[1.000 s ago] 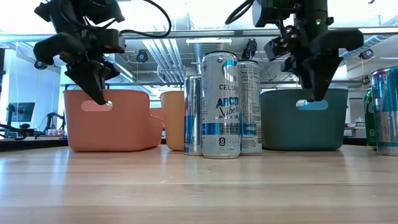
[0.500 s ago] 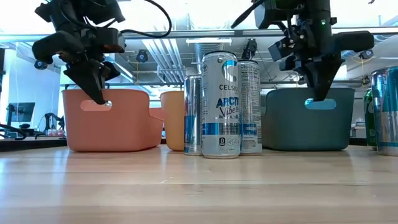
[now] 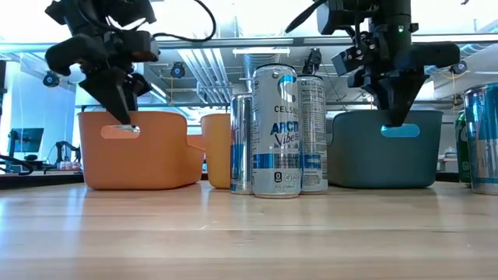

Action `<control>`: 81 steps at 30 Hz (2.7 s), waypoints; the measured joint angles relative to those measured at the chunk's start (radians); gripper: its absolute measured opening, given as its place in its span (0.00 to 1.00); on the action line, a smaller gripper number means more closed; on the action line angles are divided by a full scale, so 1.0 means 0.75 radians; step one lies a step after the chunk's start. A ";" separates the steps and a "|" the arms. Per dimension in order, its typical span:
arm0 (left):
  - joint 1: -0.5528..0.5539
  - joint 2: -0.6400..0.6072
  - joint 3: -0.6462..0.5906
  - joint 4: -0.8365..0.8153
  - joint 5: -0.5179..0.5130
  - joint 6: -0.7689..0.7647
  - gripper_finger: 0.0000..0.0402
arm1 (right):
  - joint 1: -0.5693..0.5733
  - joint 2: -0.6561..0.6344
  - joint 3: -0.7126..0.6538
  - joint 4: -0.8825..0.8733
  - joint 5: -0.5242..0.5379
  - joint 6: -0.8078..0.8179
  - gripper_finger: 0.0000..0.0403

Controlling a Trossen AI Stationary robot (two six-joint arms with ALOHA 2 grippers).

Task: Sort soda cans
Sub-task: Adjust the colored bins, then put the white/blue soda can into the blue bin

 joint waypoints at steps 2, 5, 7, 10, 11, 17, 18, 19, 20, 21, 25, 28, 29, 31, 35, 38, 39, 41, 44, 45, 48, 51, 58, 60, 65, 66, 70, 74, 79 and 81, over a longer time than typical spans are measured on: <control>0.000 0.000 0.013 -0.004 -0.023 0.003 0.29 | 0.000 0.000 0.000 0.022 0.000 0.012 0.27; 0.000 0.000 0.017 -0.029 -0.069 0.017 0.30 | 0.000 0.000 0.000 0.052 0.000 0.034 0.29; 0.002 0.000 0.016 -0.040 -0.071 0.017 0.31 | 0.000 0.000 0.000 0.057 0.000 0.050 0.30; 0.001 0.000 0.013 -0.048 -0.106 0.010 0.31 | 0.006 -0.001 0.000 0.059 0.001 0.075 0.32; 0.001 0.000 0.013 -0.048 -0.129 0.007 0.31 | 0.006 -0.001 0.000 0.061 0.001 0.085 0.32; 0.001 0.000 0.012 -0.037 -0.147 -0.018 0.31 | 0.006 -0.001 0.057 0.051 -0.004 0.115 0.34; 0.001 0.000 0.012 -0.037 -0.144 -0.021 0.31 | 0.007 -0.001 0.083 0.037 -0.011 0.112 0.35; 0.001 0.000 0.012 -0.037 -0.143 -0.025 0.31 | 0.008 -0.001 0.115 0.019 -0.013 0.107 0.35; 0.001 -0.001 0.012 -0.037 -0.143 -0.029 0.31 | 0.012 -0.001 0.152 -0.001 -0.012 0.102 0.36; 0.001 -0.005 0.012 -0.037 -0.142 -0.039 0.31 | 0.016 -0.001 0.192 -0.021 -0.012 0.102 0.37; 0.001 -0.021 0.052 -0.039 -0.185 -0.075 0.31 | 0.056 -0.001 0.361 -0.061 -0.012 0.108 0.43; 0.001 -0.035 0.123 -0.058 -0.208 -0.078 0.33 | 0.096 0.000 0.473 -0.033 -0.012 0.138 0.49; 0.001 -0.039 0.146 -0.072 -0.209 -0.078 0.35 | 0.110 0.000 0.499 -0.021 -0.012 0.159 0.52; 0.000 -0.044 0.197 -0.109 -0.211 -0.095 0.38 | 0.142 0.001 0.533 0.019 -0.011 0.196 0.58; -0.002 -0.050 0.285 -0.168 -0.210 -0.139 0.46 | 0.204 0.003 0.537 0.081 -0.010 0.275 0.72; -0.006 -0.052 0.304 -0.200 -0.210 -0.117 0.50 | 0.224 0.018 0.507 0.129 -0.002 0.277 0.81; -0.006 -0.054 0.302 -0.213 -0.204 -0.112 0.51 | 0.224 0.025 0.500 0.137 -0.002 0.277 0.84; -0.006 -0.056 0.279 -0.218 -0.169 -0.110 0.52 | 0.221 0.048 0.495 0.139 0.002 0.277 0.88; -0.007 -0.046 0.220 -0.229 -0.128 -0.109 0.51 | 0.212 0.071 0.495 0.148 0.013 0.252 0.90; -0.007 -0.045 0.198 -0.226 -0.127 -0.109 0.50 | 0.212 0.080 0.495 0.151 0.013 0.241 0.90; -0.006 -0.045 0.134 -0.226 -0.126 -0.120 0.47 | 0.213 0.107 0.495 0.157 0.012 0.213 0.90; -0.006 -0.049 0.084 -0.231 -0.121 -0.147 0.45 | 0.213 0.112 0.494 0.159 0.010 0.196 0.90; -0.006 -0.050 0.057 -0.293 -0.049 -0.141 0.39 | 0.203 0.110 0.493 0.165 0.011 0.175 0.90; -0.005 -0.052 0.057 -0.331 -0.049 -0.128 0.38 | 0.203 0.110 0.493 0.165 0.011 0.171 0.90; -0.005 -0.053 0.057 -0.440 -0.049 -0.113 0.38 | 0.203 0.112 0.492 0.166 0.010 0.171 0.90; -0.005 -0.055 0.057 -0.454 -0.049 -0.113 0.38 | 0.203 0.112 0.492 0.166 0.010 0.171 0.90; -0.005 -0.070 0.057 -0.458 -0.048 -0.113 0.38 | 0.203 0.113 0.492 0.168 0.010 0.161 0.90; -0.006 -0.090 0.057 -0.421 -0.041 -0.129 0.38 | 0.203 0.113 0.492 0.171 0.010 0.136 0.90; -0.006 -0.100 0.087 -0.402 -0.033 -0.138 0.38 | 0.188 0.113 0.477 0.236 0.009 0.093 0.90; -0.006 -0.101 0.120 -0.404 -0.034 -0.135 0.38 | 0.166 0.114 0.460 0.262 0.009 0.091 0.90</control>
